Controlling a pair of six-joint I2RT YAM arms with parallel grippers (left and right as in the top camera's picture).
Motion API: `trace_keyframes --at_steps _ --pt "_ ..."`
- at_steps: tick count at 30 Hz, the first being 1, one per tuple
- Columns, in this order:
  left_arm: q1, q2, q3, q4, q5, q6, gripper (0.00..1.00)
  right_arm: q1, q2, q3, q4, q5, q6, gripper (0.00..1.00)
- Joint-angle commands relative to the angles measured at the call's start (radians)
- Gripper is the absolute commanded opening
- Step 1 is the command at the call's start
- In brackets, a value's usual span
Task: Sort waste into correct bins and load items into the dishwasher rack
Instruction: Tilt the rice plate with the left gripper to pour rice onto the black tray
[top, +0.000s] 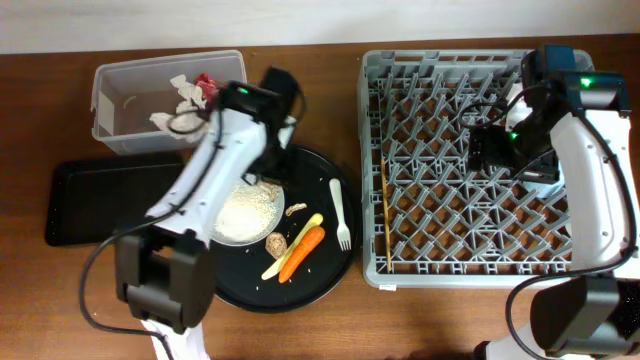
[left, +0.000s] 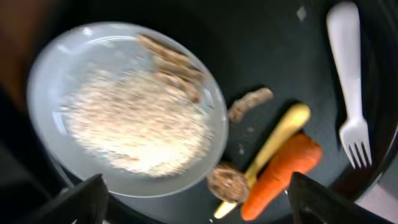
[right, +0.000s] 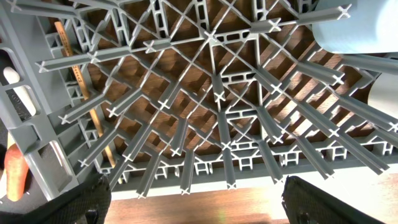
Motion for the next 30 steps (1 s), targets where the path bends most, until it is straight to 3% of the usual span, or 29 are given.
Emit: trace_keyframes --at_steps 1,3,6,13,17,18,21,24,30 --pt "-0.106 -0.029 -0.212 0.112 0.001 -0.040 0.72 -0.002 -0.021 0.014 -0.005 -0.002 -0.008 0.92" --pt "-0.129 -0.029 -0.328 0.195 -0.079 -0.112 0.64 -0.002 -0.021 0.014 -0.006 -0.002 -0.008 0.92" --pt "-0.129 -0.029 -0.433 0.281 -0.103 -0.114 0.50 -0.002 -0.021 0.014 -0.007 -0.002 -0.008 0.92" --pt "-0.129 -0.029 -0.477 0.447 -0.153 -0.113 0.48 -0.002 -0.021 0.014 -0.008 -0.003 -0.007 0.92" --pt "-0.130 -0.025 -0.477 0.507 -0.154 -0.113 0.33 -0.002 -0.021 0.014 -0.008 -0.003 -0.007 0.92" --pt "-0.130 -0.018 -0.477 0.511 -0.154 -0.113 0.32 -0.002 -0.021 0.014 -0.009 -0.003 -0.008 0.92" --pt "-0.130 0.002 -0.478 0.513 -0.156 -0.113 0.08 -0.002 -0.021 0.014 -0.011 -0.003 -0.008 0.92" --pt "-0.130 0.002 -0.478 0.506 -0.199 -0.113 0.01 -0.002 -0.021 0.014 -0.011 -0.003 -0.008 0.92" --pt "-0.130 -0.034 -0.395 0.384 -0.202 -0.113 0.00 -0.002 -0.021 0.014 -0.011 -0.002 -0.008 0.92"
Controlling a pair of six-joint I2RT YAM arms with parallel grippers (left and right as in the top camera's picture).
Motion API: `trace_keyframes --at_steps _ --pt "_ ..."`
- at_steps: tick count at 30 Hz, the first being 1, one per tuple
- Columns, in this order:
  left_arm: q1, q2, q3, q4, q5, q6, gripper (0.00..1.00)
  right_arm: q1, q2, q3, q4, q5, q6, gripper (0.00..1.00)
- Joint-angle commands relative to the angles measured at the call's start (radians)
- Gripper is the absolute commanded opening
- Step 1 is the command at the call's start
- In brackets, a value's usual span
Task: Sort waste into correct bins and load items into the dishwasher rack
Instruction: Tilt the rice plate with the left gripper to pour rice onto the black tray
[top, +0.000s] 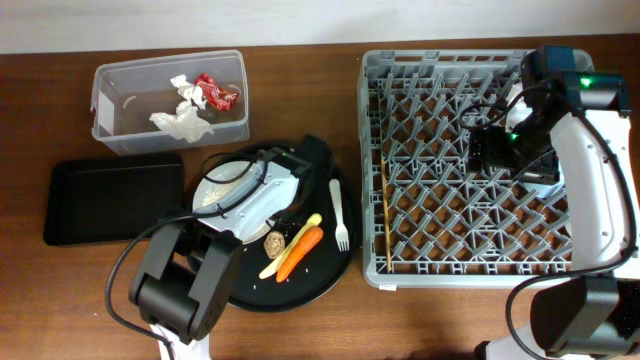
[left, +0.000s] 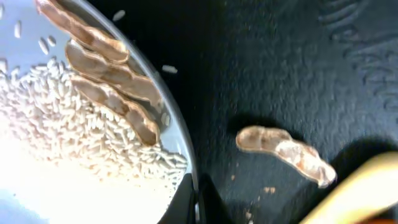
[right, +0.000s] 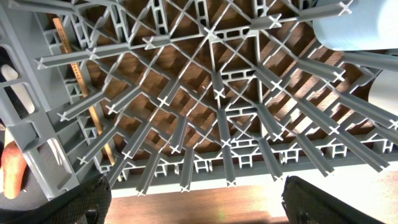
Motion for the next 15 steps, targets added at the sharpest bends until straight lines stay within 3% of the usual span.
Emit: trace_keyframes --at_steps 1,12,15 --pt "0.005 -0.042 0.060 -0.066 -0.003 -0.003 0.01 -0.002 -0.021 0.014 -0.004 -0.002 -0.007 0.92" --pt "0.009 -0.269 0.060 -0.161 -0.046 -0.003 0.00 -0.002 -0.021 0.014 -0.008 -0.002 -0.007 0.92" --pt "0.088 -0.287 0.060 -0.175 -0.055 0.006 0.00 -0.002 -0.021 0.014 -0.013 -0.002 -0.007 0.92"
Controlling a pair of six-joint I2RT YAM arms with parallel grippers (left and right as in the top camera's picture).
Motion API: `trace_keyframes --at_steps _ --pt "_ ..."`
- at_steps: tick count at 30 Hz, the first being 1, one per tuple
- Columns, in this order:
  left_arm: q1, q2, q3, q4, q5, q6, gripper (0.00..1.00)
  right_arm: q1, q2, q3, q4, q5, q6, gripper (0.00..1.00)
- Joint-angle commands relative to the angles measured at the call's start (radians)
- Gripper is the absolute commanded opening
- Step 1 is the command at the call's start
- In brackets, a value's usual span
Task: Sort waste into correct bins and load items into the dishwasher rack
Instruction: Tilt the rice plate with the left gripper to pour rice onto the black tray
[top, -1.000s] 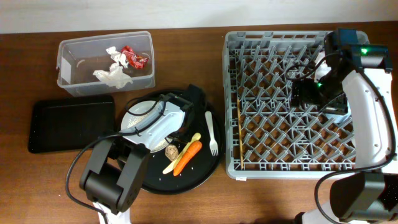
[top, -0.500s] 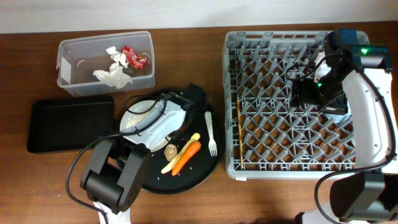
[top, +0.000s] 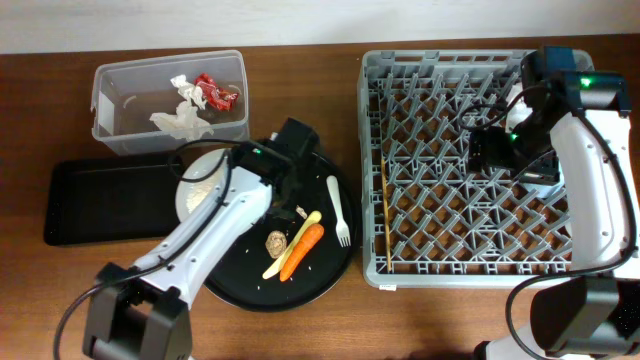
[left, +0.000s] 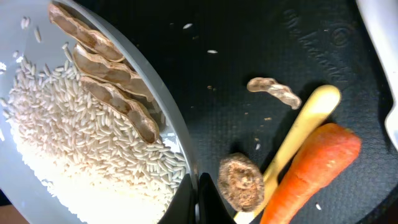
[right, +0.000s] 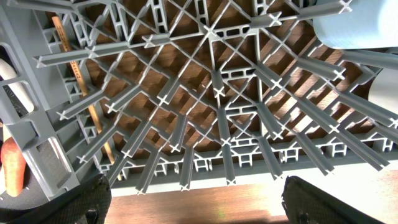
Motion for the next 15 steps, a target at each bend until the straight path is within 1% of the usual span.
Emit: trace_keyframes --at_steps 1,3,5,7,9,12,15 --pt "0.099 -0.039 0.021 -0.008 -0.026 0.037 0.00 -0.002 -0.021 0.014 -0.010 -0.002 -0.008 0.92" --pt "0.158 -0.039 0.021 0.004 -0.008 0.072 0.00 -0.002 -0.021 0.014 -0.016 -0.002 -0.008 0.92" --pt "0.242 -0.039 0.021 0.032 0.059 0.127 0.00 -0.002 -0.021 0.014 -0.023 -0.002 -0.008 0.92" --pt "0.316 -0.039 0.021 0.062 0.096 0.159 0.00 -0.002 -0.021 0.014 -0.027 -0.002 -0.008 0.92" --pt "0.377 -0.039 0.021 0.081 0.175 0.185 0.00 -0.002 -0.021 0.014 -0.029 -0.002 -0.008 0.92" --pt "0.420 -0.039 0.021 0.112 0.198 0.215 0.00 -0.002 -0.021 0.014 -0.035 -0.002 -0.008 0.92" --pt "0.476 -0.039 0.021 0.137 0.309 0.238 0.00 -0.002 -0.021 0.014 -0.037 -0.002 -0.007 0.92"
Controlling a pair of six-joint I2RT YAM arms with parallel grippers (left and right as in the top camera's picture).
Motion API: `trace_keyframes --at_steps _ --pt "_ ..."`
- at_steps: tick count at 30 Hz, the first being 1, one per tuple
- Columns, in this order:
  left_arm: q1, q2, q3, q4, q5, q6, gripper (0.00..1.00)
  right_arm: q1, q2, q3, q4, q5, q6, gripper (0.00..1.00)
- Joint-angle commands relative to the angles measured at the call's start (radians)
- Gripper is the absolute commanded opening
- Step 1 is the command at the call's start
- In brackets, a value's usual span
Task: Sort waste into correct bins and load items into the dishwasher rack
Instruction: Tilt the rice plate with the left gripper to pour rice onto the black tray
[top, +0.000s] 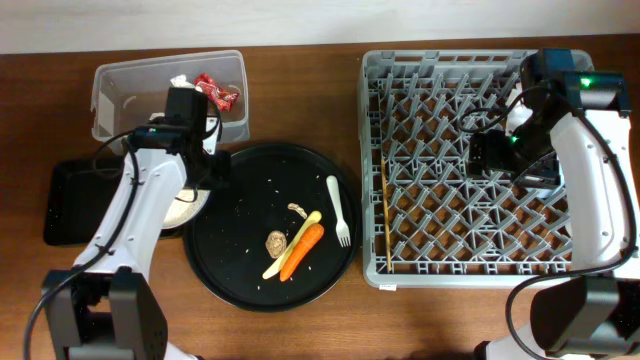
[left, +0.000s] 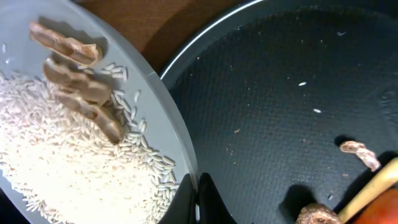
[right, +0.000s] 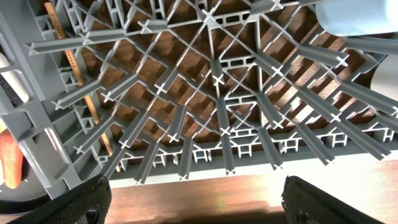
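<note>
My left gripper (left: 198, 198) is shut on the rim of a white plate (left: 74, 143) that carries rice and peanut shells (left: 78, 87). In the overhead view the plate (top: 183, 211) hangs over the left rim of the round black tray (top: 240, 275). On that tray lie a carrot (top: 303, 250), a yellow stick (top: 290, 248), a brown lump (top: 275, 241), a peanut shell (top: 297, 209) and a white fork (top: 338, 212). My right gripper (right: 196, 193) is open above the grey dishwasher rack (top: 465, 265), holding nothing.
A clear bin (top: 115, 120) with crumpled waste stands at the back left. A rectangular black tray (top: 95, 200) lies just left of the plate. A wooden chopstick (top: 384, 210) rests along the rack's left side. A pale blue item (right: 360, 15) sits in the rack's right part.
The left arm has swung left with the plate in its grip. The plate was over the tray's left part and now overhangs its left rim. The right arm has barely moved.
At first my left gripper hung open above the plate of rice in the round tray. A second later it was shut on the plate's rim. The plate then stood further left each time, now at the tray's left rim. My right gripper stayed open over the rack.
</note>
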Motion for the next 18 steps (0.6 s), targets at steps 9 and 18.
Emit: trace_keyframes --at_steps 9,18 --pt "0.245 -0.031 0.020 0.032 0.399 0.110 0.00 -0.002 -0.021 0.014 -0.014 -0.002 -0.007 0.88" --pt "0.519 -0.031 0.020 0.061 0.838 0.117 0.00 -0.002 -0.021 0.014 -0.014 0.003 -0.007 0.87"
